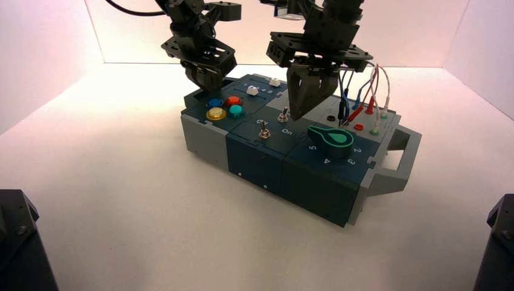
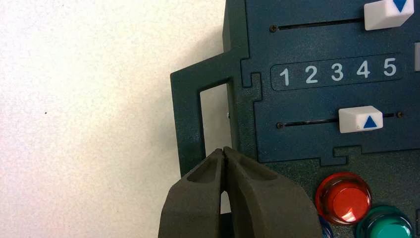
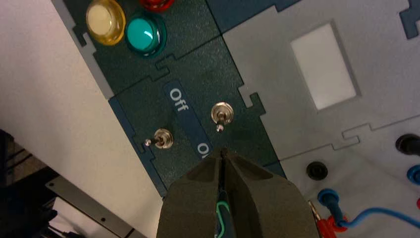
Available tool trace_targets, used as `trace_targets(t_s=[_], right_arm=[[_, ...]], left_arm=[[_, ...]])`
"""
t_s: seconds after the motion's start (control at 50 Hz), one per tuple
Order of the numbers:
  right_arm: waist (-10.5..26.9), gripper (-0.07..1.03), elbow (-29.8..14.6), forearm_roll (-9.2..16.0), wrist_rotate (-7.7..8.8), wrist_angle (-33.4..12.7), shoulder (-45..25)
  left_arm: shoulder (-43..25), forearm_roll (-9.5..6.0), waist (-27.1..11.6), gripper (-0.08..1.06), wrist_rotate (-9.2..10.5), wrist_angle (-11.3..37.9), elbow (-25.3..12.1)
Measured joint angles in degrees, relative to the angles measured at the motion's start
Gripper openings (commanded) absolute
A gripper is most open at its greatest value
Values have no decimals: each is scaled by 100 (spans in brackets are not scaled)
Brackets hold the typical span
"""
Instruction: Flip the top switch off with the right gripper.
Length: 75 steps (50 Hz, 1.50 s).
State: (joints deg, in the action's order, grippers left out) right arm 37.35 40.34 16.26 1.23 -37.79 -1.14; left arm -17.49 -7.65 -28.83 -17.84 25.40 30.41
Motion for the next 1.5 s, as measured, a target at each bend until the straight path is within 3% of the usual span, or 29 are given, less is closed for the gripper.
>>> trace_targets(t_s=[1.24,1.36,1.5], right_arm=[[18,-2,-510,-229,9,-123,-475],[18,-2,-483,-211,9,-281,-352],[26,-2,-211,-211,-18,-369,325]], left_arm=[[-18,9,0,-3,-26,-105,26],[-18,9,-9,-3,-35,-105,26],[-18,0,-18,-3,-35,-158,44]])
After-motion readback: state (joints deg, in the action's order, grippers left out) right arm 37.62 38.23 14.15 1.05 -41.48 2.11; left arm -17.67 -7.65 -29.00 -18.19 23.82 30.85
